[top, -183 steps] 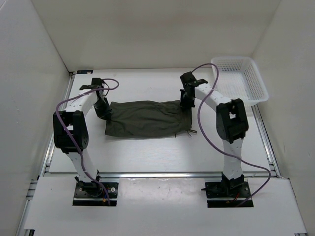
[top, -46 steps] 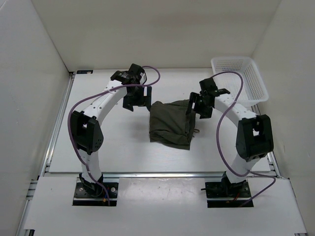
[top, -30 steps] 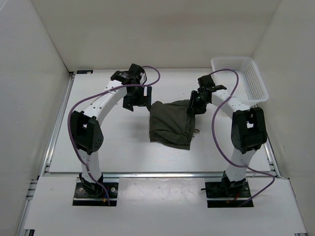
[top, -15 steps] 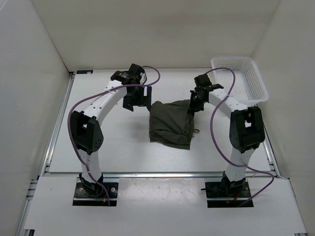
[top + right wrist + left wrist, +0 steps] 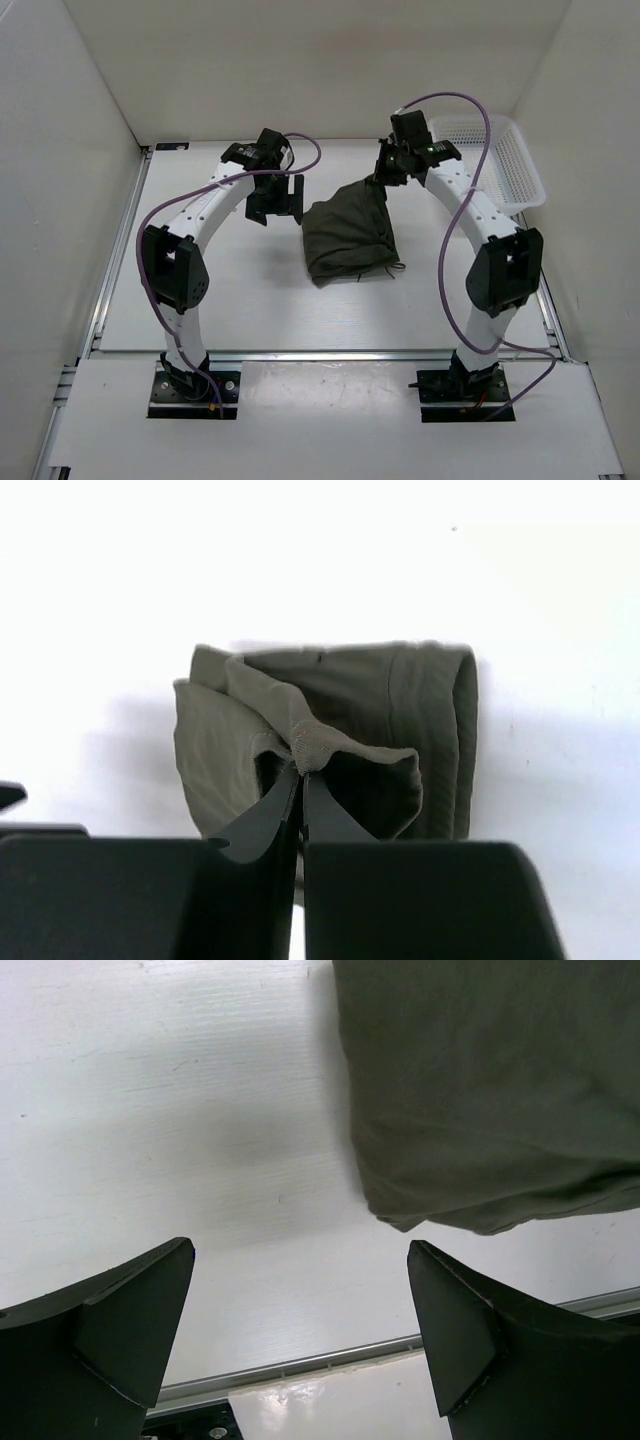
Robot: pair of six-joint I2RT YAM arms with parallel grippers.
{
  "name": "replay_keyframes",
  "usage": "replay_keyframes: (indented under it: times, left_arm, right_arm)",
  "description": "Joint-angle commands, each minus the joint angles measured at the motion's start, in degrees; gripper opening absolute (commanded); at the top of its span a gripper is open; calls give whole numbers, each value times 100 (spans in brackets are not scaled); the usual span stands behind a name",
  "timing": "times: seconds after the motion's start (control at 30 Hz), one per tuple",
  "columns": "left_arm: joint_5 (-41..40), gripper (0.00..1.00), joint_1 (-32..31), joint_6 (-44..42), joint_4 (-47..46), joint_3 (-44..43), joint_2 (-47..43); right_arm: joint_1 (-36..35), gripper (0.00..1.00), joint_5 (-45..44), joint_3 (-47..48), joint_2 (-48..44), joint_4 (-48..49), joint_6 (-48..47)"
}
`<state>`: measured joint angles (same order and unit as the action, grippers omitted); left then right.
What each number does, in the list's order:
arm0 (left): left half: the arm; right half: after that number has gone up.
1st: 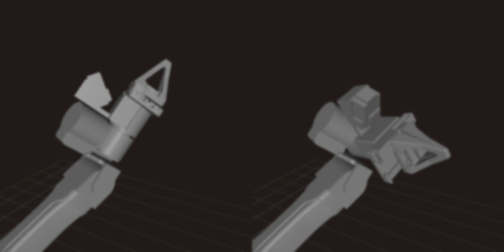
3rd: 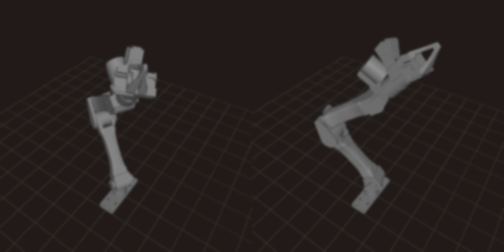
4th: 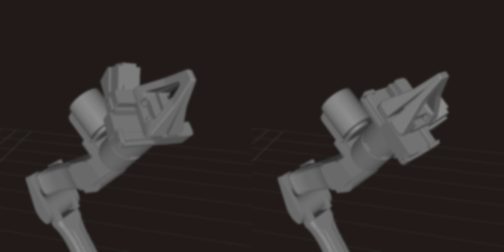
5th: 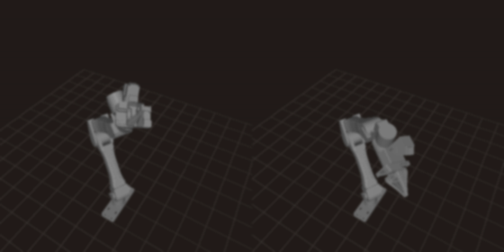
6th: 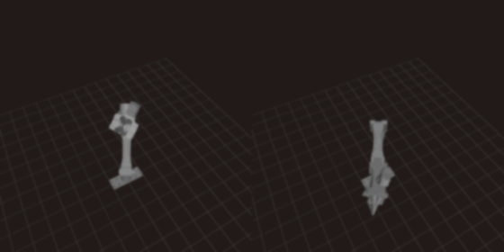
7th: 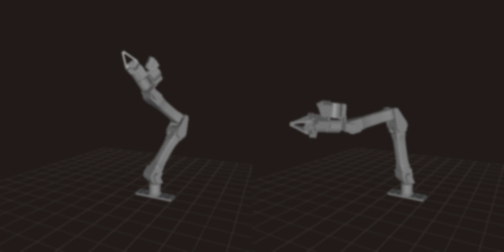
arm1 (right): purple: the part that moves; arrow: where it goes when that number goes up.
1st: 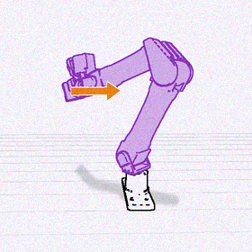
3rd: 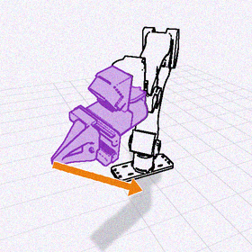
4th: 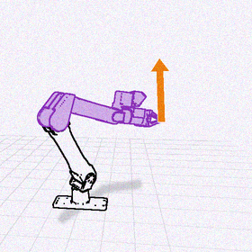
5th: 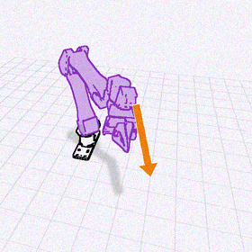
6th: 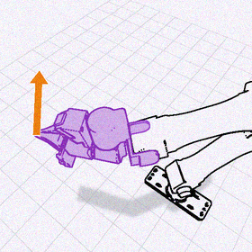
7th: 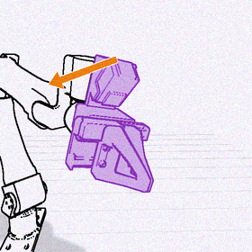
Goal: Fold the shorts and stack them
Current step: Fold the shorts
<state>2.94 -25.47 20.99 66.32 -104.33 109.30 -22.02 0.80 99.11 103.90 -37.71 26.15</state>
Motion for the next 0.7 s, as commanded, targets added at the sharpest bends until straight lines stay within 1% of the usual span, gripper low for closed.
replay_keyframes:
  times: [0.0,0.03,0.07,0.1,0.13,0.17,0.2,0.23,0.27,0.3,0.33,0.37,0.4,0.43,0.5,0.53,0.57,0.6,0.63,0.67]
  left_arm:
    - [-22,99,51,-52,-22,-87,-268]
    - [-22,99,51,-52,-23,-35,-216]
    - [-22,100,51,-52,-23,-34,-163]
    - [48,100,51,-52,-23,-34,-163]
    - [101,100,51,-52,-75,-34,-163]
    - [102,100,51,-52,-76,-34,-102]
    - [180,100,51,-52,-76,-95,-101]
    - [242,100,51,-52,-76,-96,-101]
    - [242,100,51,-52,-76,-165,-49]
    - [242,100,-1,-52,-76,-166,-49]
    - [320,100,-1,-52,-137,-166,12]
    - [400,100,-71,-52,-137,-166,13]
    - [479,100,-72,1,-233,-166,13]
    - [680,100,-141,1,-304,-166,74]
    - [918,88,-204,71,-584,17,145]
    - [1232,80,-204,150,-716,114,240]
    - [1392,69,-204,203,-874,228,328]
    - [1463,43,-204,334,-1154,421,381]
    - [1464,30,-204,387,-1209,423,556]
    - [1542,19,-204,388,-1210,475,653]
  right_arm:
    - [75,0,-290,591,778,-78,-40]
    - [127,0,-465,714,946,-78,-40]
    - [128,4,-553,837,1113,-130,-40]
    - [128,12,-554,977,1455,-183,-40]
    - [197,17,-554,1361,1615,-305,-40]
    - [250,22,-554,1513,1721,-533,-40]
    - [251,33,-476,1567,1722,-535,-40]
    - [251,49,-475,1567,1722,-535,-40]
    - [251,70,-475,1359,1600,-535,12]
    - [251,78,-571,1252,1372,-535,13]
    - [251,83,-659,1129,1231,-535,65]
    - [190,83,-808,980,1090,-483,65]
    - [128,82,-896,683,793,-482,65]
    - [128,77,-897,514,633,-413,65]
    - [-65,46,-959,154,246,-290,65]
    - [-126,32,-785,-204,149,-289,65]
    - [-127,15,-652,-373,79,-220,65]
    - [-214,9,-494,-549,8,-132,65]
    - [-311,5,-345,-890,8,-131,65]
    - [-416,0,-265,-1067,8,-44,65]
